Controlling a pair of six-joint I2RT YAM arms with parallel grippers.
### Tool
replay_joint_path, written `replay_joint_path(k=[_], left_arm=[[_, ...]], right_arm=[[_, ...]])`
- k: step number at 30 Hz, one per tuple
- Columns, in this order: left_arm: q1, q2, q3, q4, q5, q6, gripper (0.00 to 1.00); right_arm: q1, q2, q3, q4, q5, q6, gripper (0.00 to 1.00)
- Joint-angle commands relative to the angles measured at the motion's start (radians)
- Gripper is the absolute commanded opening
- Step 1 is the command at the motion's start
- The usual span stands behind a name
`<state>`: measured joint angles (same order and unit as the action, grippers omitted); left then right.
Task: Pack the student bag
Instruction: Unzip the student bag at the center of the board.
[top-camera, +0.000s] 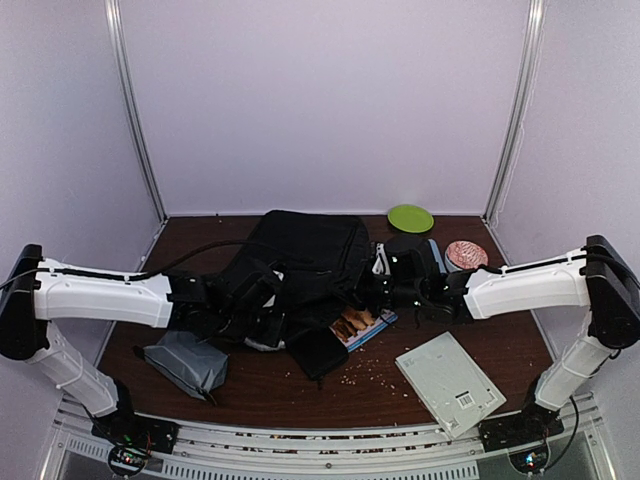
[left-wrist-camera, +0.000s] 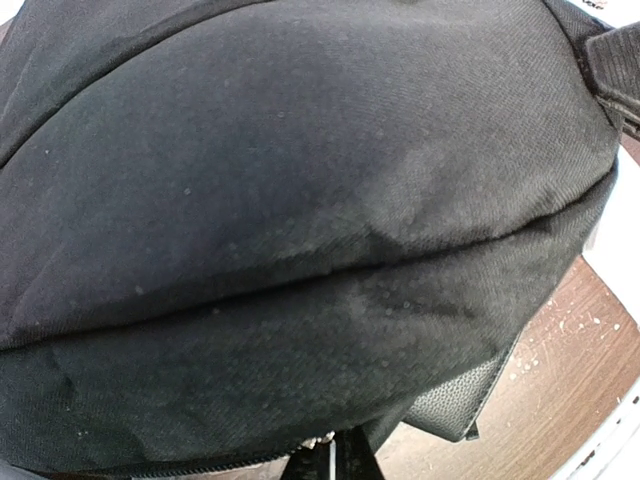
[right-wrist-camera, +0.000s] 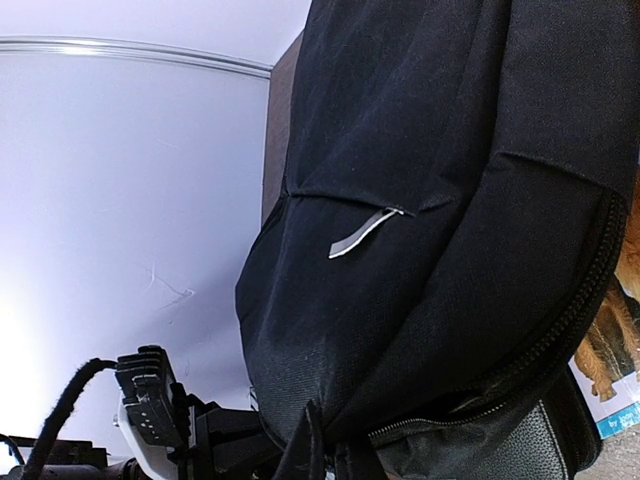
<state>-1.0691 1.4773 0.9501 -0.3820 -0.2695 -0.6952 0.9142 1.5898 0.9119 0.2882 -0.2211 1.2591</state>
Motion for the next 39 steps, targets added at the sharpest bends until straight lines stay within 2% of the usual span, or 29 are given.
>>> replay_joint_path(k=[1, 7, 15, 21, 31, 39], left_arm=[[-0.003, -0.046, -0.030, 0.015, -0.037, -0.009, 0.00], [0.001, -0.090, -0.085, 0.017, -0.031, 0.000, 0.00], [0.052, -0.132, -0.177, 0.115, 0.093, 0.004, 0.00], [0.090, -0.167, -0.217, 0.150, 0.131, 0.013, 0.00], [0.203, -0.276, -0.305, 0.128, 0.125, 0.009, 0.00], [0.278, -0.275, -0.309, 0.138, 0.119, 0.029, 0.00]], right_arm=[[0.006, -0.064, -0.006, 0.042, 0.023, -0.029, 0.00], [0.003, -0.091, -0.049, -0.006, 0.075, -0.072, 0.00], [-0.012, -0.098, -0.083, -0.023, 0.095, -0.084, 0.00], [-0.026, -0.111, -0.097, -0.041, 0.099, -0.094, 0.00], [-0.068, -0.154, -0.147, -0.096, 0.121, -0.133, 0.00], [-0.086, -0.165, -0.166, -0.148, 0.133, -0.163, 0.00]])
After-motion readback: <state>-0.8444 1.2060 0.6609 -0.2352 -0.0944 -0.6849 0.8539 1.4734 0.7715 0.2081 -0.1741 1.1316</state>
